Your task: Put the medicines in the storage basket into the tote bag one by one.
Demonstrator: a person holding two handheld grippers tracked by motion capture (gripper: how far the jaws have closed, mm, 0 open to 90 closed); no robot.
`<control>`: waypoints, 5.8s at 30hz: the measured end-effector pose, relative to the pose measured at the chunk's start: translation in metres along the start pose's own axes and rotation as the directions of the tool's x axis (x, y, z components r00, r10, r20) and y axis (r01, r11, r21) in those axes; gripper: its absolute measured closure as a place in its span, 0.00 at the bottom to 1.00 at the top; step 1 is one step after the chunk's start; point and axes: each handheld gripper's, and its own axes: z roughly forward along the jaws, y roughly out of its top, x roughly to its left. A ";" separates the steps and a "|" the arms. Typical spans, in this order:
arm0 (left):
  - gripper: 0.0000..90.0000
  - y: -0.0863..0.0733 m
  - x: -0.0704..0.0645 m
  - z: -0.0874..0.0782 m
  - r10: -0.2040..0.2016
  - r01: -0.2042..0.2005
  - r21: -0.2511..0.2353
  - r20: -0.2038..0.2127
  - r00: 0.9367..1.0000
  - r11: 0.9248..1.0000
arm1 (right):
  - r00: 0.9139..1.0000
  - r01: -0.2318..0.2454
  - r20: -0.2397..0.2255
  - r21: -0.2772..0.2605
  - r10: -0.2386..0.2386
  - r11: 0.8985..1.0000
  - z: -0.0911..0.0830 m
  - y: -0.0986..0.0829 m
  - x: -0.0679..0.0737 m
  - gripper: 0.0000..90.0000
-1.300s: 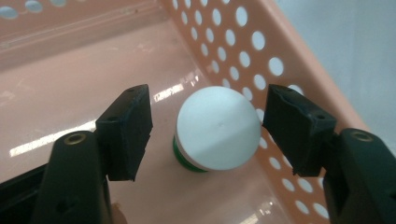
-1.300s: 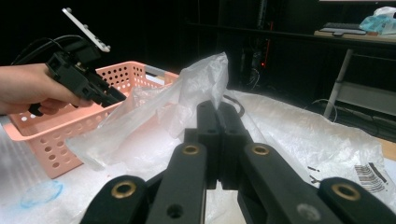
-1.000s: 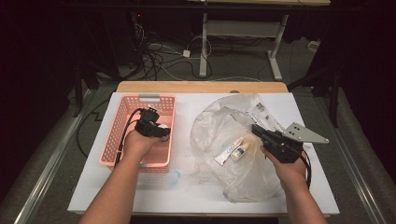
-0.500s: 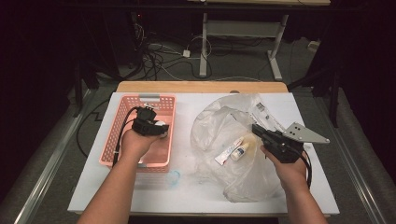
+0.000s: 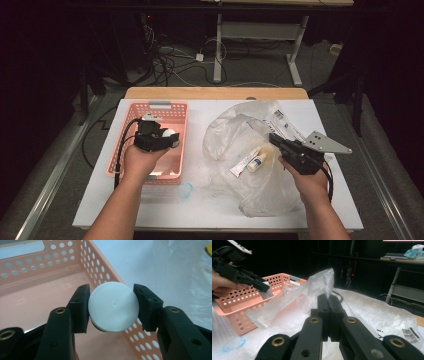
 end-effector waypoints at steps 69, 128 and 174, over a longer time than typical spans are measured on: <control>0.54 -0.054 -0.104 -0.026 0.222 -0.182 -0.194 0.215 0.951 0.964 | 1.000 0.014 -0.015 0.000 -0.014 1.000 0.000 0.000 0.004 1.00; 0.54 0.031 -0.156 0.127 0.287 -0.269 -0.123 0.158 0.945 0.955 | 1.000 -0.011 -0.029 0.025 0.011 1.000 0.008 -0.008 0.002 1.00; 0.34 -0.026 -0.151 0.061 0.329 -0.290 -0.179 0.254 0.909 0.940 | 1.000 -0.003 -0.025 0.041 0.004 0.999 0.009 -0.010 0.003 1.00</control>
